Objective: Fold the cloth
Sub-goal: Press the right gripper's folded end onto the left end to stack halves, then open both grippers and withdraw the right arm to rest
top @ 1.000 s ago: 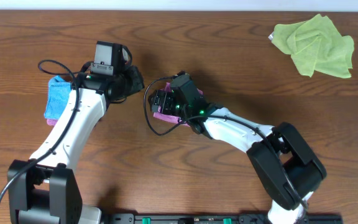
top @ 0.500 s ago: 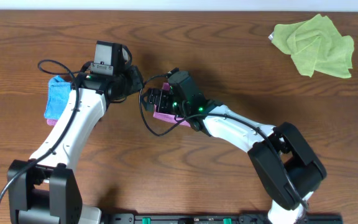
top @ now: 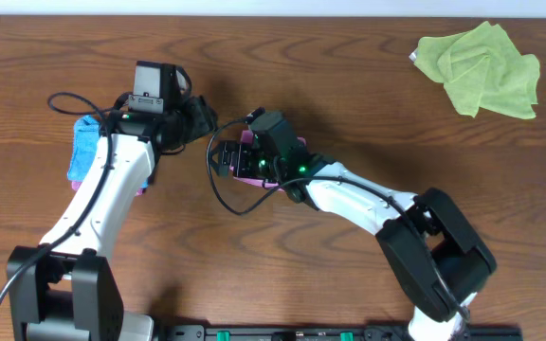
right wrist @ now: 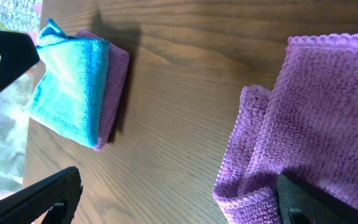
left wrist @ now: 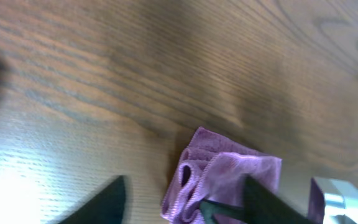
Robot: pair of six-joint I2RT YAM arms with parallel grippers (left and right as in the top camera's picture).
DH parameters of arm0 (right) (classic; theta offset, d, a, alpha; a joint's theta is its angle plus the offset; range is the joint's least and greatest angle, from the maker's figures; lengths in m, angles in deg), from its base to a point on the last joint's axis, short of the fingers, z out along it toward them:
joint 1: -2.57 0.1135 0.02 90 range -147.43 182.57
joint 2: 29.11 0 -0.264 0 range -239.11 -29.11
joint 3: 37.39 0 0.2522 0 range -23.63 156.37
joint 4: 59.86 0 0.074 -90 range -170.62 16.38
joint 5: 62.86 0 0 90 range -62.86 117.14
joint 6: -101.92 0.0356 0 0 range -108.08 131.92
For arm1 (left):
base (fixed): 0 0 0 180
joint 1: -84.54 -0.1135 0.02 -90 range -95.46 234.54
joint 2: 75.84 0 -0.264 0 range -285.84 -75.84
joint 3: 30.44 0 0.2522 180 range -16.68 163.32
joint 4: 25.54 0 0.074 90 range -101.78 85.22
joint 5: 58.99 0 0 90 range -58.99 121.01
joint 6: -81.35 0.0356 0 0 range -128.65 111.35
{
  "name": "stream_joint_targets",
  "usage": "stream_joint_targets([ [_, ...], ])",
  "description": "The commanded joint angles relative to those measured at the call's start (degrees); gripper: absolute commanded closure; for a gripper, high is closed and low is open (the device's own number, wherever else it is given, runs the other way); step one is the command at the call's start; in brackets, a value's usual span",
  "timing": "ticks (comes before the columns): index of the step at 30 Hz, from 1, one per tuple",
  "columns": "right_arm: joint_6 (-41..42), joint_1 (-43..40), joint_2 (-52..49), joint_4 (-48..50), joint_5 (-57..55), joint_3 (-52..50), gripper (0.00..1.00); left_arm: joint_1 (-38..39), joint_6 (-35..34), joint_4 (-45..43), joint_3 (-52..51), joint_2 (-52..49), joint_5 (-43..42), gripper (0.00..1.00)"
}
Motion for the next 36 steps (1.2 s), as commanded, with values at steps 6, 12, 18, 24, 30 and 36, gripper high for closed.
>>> stream_joint_targets([
  [6, -7.8, -4.8, 6.7, -8.6, -3.2, 2.8, 0.01, -0.5, 0.9, 0.3, 0.6, 3.1, 0.0, 0.19],
  [12, -11.5, -7.4, 11.1, -13.2, -5.2, 3.0, 0.01, -0.5, 1.0, 0.3, 0.6, 4.7, 0.0, 0.17],
  [18, -16.7, -11.5, 20.4, -24.7, -10.2, 3.0, 0.02, -0.5, 1.0, 0.5, 0.6, 6.2, 0.0, 0.09],
  [24, -23.5, -16.8, 36.1, -44.2, -19.9, 3.0, 0.01, -0.5, 1.0, 1.8, 0.6, 7.3, -0.2, 0.04],
  [30, -25.5, -18.5, 48.7, -60.1, -27.7, 2.9, 0.01, -0.3, 1.0, 2.1, 0.6, 7.5, -3.1, 0.05],
  [36, -22.9, -18.5, 62.5, -68.8, -34.0, -0.9, 0.01, 0.1, -2.5, 4.8, 0.6, 7.5, -4.2, 0.05],
])
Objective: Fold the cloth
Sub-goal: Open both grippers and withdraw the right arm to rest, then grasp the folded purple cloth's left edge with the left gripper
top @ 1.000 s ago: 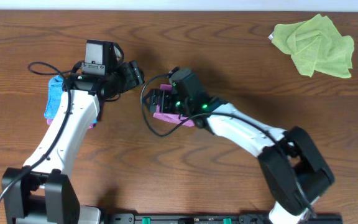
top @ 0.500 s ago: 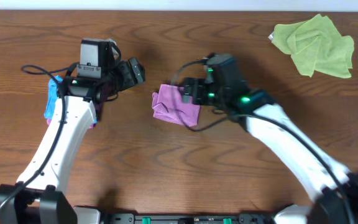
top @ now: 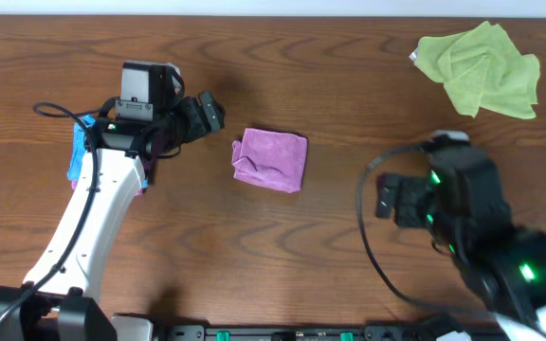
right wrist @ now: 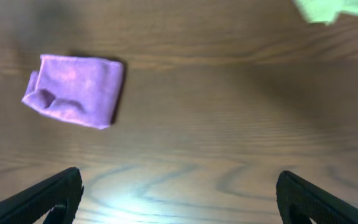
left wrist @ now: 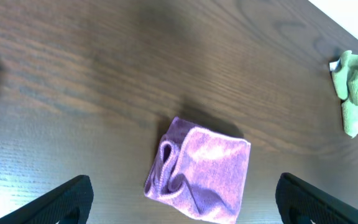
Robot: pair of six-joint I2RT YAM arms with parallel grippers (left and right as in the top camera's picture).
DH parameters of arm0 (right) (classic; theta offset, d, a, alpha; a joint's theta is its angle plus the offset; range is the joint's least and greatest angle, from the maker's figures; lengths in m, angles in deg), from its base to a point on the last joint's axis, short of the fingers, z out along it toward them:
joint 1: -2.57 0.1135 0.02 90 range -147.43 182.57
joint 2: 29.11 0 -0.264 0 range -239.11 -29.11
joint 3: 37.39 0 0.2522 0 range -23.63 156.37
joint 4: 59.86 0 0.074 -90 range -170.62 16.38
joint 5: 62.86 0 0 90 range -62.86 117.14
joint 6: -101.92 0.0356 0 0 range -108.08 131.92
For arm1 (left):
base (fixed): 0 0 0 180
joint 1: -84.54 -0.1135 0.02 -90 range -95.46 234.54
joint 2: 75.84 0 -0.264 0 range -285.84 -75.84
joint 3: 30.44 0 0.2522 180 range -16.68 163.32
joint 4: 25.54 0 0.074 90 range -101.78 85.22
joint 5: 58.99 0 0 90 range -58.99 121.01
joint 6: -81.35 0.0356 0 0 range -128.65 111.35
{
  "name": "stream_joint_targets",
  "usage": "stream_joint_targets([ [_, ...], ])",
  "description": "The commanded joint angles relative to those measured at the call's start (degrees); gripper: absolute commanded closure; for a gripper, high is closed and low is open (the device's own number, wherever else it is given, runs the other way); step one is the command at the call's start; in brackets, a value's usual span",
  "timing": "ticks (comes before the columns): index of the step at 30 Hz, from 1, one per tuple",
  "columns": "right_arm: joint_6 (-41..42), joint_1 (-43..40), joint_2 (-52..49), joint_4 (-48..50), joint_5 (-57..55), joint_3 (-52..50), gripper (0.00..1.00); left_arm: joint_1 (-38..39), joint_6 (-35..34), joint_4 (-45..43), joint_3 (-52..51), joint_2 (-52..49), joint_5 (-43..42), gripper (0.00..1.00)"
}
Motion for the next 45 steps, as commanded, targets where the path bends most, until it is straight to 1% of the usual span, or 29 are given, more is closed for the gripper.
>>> stream_joint_targets([
  [1, 1.6, -0.3, 7.6, -1.9, -5.3, -3.9, 0.01, 0.2, -2.6, 1.4, 0.6, 1.0, -1.5, 0.05],
  [6, 7.5, -0.3, 21.8, -4.5, -5.8, -13.6, 0.01, 0.2, -2.8, 2.8, 0.6, 1.0, -4.0, 0.05],
  [8, 9.2, -0.1, 28.0, -3.0, -5.7, -16.5, 0.01, 0.2, -2.8, 3.8, 0.6, 1.0, -4.5, 0.05],
  [12, 11.6, -0.1, 36.4, -2.2, -8.9, -18.2, 0.01, 0.2, -3.6, 6.5, 0.6, 1.0, -6.6, 0.05],
  [16, 11.7, -0.1, 38.9, -2.2, -12.9, -18.2, 0.01, 0.2, -5.6, 9.2, 0.5, 1.0, -7.5, 0.05],
  [19, 11.6, -0.1, 38.9, -2.2, -12.9, -18.2, 0.01, 0.2, -5.9, 10.9, 0.3, 1.0, -7.4, 0.05],
  [21, 11.6, -0.1, 38.9, -2.2, -12.8, -18.2, 0.01, 0.2, -7.4, 11.5, -0.3, 1.0, -7.4, 0.05],
  [24, 11.6, -0.1, 38.9, -2.2, -12.8, -18.2, 0.01, 0.2, -10.2, 11.2, -3.0, 1.1, -7.5, 0.05],
  [28, 11.6, -0.1, 38.9, -2.2, -12.8, -18.2, 0.01, 0.2, -12.5, 7.9, -9.9, 3.0, -9.1, 0.05],
  [30, 11.6, -0.1, 38.9, -2.2, -12.8, -18.2, 0.01, 0.2, -14.2, 4.5, -13.9, 5.0, -9.7, 0.05],
  [32, 11.6, -0.1, 38.9, -2.2, -12.8, -18.2, 0.01, 0.2, -16.9, -1.0, -18.9, 7.7, -10.6, 0.05],
  [35, 11.6, -0.1, 38.9, -2.2, -12.8, -18.2, 0.01, 0.2, -22.8, -13.4, -27.2, 11.1, -12.7, 0.05],
  [39, 11.6, -0.1, 38.9, -2.2, -12.8, -18.2, 0.01, 1.0, -31.7, -28.6, -36.0, 10.8, -14.0, 0.05],
  [42, 11.6, -0.1, 38.9, -2.2, -12.8, -18.2, 0.01, 3.4, -36.5, -39.0, -41.1, 9.4, -11.9, 0.05],
  [45, 11.6, -0.1, 38.9, -2.2, -12.8, -18.2, 0.01, 6.3, -38.9, -43.5, -42.1, 7.4, -8.8, 0.05],
])
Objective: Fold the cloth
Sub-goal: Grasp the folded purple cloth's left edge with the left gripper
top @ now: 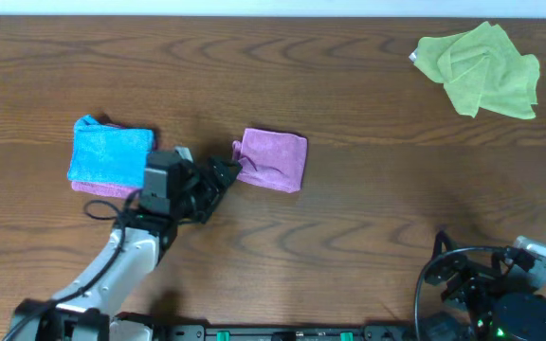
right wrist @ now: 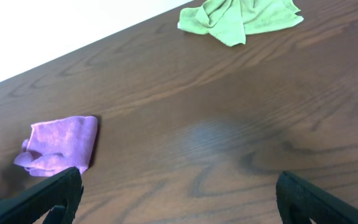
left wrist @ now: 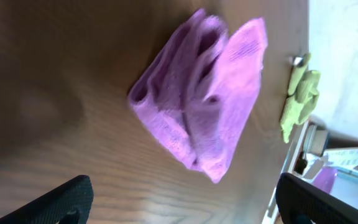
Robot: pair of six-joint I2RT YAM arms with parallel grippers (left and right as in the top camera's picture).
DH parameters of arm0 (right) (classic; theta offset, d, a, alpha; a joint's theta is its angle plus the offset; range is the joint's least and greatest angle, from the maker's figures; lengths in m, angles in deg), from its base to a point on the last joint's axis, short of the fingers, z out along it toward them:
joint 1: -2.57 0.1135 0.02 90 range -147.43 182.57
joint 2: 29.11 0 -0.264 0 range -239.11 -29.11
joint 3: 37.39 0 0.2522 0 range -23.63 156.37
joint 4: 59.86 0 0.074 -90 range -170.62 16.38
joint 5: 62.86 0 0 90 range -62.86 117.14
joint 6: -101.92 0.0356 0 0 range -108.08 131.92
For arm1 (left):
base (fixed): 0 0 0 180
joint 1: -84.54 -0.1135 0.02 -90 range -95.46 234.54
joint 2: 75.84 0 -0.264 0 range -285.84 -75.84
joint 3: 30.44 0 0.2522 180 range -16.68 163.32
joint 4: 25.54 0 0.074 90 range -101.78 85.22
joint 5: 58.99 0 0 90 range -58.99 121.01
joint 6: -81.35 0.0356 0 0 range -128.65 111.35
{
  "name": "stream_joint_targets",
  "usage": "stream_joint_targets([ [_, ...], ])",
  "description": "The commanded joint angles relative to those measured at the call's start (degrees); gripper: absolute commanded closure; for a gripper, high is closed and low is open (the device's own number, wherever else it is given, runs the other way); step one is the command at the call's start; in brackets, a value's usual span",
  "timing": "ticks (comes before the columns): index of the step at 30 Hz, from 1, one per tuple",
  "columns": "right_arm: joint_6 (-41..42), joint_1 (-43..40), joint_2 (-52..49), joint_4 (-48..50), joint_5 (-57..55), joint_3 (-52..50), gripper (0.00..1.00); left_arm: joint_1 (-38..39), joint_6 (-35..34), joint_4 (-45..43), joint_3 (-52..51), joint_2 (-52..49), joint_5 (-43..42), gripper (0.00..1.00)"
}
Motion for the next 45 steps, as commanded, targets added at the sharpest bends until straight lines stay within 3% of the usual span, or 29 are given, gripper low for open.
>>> stream_joint_targets([
  [1, 1.0, -0.1, 0.0, -0.1, -0.8, -0.1, 0.01, 2.9, -5.4, -3.3, -0.4, -2.3, 3.7, 0.05],
  [5, 1.0, -0.1, 0.0, -0.1, -0.8, -0.1, 0.01, 5.4, -8.3, -5.8, -0.4, -5.5, 7.4, 0.05],
  [18, 1.0, -0.1, 0.0, -0.1, -0.8, -0.1, 0.01, 5.6, -11.7, -20.1, -0.4, -16.5, 7.7, 0.05],
  [30, 1.0, -0.1, 0.0, -0.1, -0.8, -0.1, 0.01, 5.6, -12.1, -23.5, -0.2, -20.9, 10.7, 0.0],
  [32, 1.0, -0.1, 0.0, -0.1, -0.8, -0.1, 0.01, 5.6, -12.1, -23.6, -0.2, -21.0, 11.7, 0.07],
  [40, 1.0, -0.1, 0.0, -0.1, -0.8, -0.1, 0.01, 5.8, -12.1, -23.5, -0.2, -21.0, 14.1, 0.19],
  [45, 1.0, -0.1, 0.0, -0.1, -0.8, -0.1, 0.01, 6.9, -12.1, -23.6, 0.0, -21.5, 15.4, 0.19],
])
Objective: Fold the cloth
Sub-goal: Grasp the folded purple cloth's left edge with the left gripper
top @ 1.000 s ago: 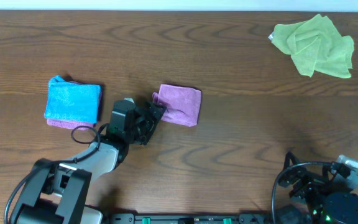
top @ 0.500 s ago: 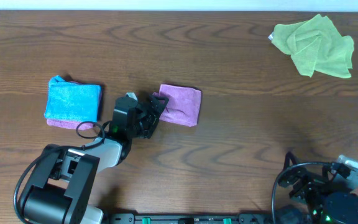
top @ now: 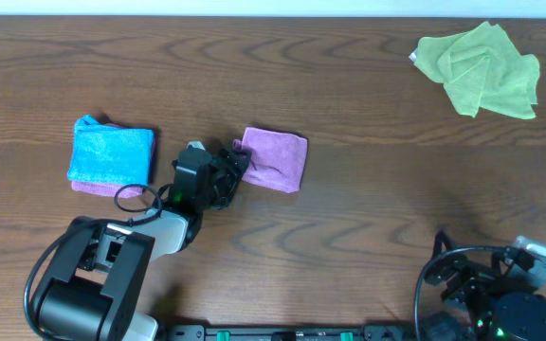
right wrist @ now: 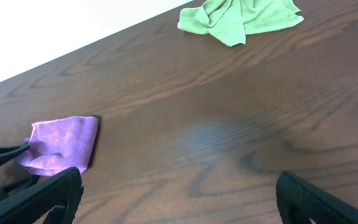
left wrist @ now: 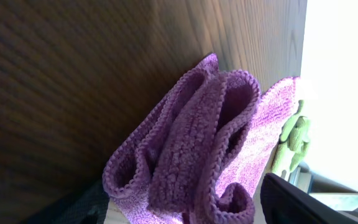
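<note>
A folded purple cloth (top: pixel 275 159) lies mid-table, its looped left edge filling the left wrist view (left wrist: pixel 191 149). My left gripper (top: pixel 232 170) sits low at that edge, open, with the cloth's folds between its fingers (left wrist: pixel 185 194); touch cannot be told. My right gripper (right wrist: pixel 179 190) is open and empty, far back at the front right of the table. From there it sees the purple cloth (right wrist: pixel 61 145) in the distance.
A blue cloth (top: pixel 110 152) lies folded on another purple one at the left. A crumpled green cloth (top: pixel 482 68) lies at the far right corner, also in the right wrist view (right wrist: pixel 241 15). The right arm's base (top: pixel 486 303) stands at the front right edge.
My left gripper has moved closer to the purple cloth; its folded left edge now lies between the open fingers. The right arm and the cloths have not moved.
Both grippers were at the purple cloth, close together. Then both were lifted off and open, the cloth lying folded alone. Then the right arm stood back at the front right and the left gripper was low beside the cloth, now at its edge.
</note>
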Robot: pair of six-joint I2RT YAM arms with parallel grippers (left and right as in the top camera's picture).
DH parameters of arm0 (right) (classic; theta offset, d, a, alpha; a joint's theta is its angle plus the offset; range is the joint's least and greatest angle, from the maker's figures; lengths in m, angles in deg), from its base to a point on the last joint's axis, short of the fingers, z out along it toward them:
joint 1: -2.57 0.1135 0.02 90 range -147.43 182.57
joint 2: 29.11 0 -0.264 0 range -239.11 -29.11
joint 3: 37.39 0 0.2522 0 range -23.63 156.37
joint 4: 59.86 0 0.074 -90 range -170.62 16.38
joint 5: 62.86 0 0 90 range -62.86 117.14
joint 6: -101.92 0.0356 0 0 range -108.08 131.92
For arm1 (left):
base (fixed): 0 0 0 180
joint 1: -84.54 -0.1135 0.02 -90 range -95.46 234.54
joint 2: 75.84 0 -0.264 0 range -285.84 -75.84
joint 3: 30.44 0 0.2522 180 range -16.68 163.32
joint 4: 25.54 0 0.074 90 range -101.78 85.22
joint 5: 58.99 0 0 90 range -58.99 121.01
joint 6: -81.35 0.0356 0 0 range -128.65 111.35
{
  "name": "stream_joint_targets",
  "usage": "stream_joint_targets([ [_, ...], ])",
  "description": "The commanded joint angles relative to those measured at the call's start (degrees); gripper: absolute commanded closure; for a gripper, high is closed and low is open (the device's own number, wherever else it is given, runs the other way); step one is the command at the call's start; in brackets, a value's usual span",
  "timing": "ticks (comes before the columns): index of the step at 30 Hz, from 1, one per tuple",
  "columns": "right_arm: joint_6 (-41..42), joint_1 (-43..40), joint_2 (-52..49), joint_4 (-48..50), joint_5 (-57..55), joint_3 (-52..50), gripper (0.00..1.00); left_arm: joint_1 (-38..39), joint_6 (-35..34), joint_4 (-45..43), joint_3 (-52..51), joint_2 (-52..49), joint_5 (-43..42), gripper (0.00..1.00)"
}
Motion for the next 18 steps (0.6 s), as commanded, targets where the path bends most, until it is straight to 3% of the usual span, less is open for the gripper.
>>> stream_joint_targets([
  [1, 1.0, -0.1, 0.0, -0.1, -0.8, -0.1, 0.01, 0.7, 0.0, 1.5, -0.7, -2.8, 3.3, 0.19],
  [9, 1.0, -0.1, 0.0, -0.1, -0.8, -0.1, 0.01, 1.5, 0.0, 1.3, 1.5, -6.4, 2.9, 0.19],
  [18, 1.0, -0.1, 0.0, -0.1, -0.8, -0.1, 0.01, 1.5, 0.7, -1.2, 2.4, -10.6, 1.4, 0.43],
])
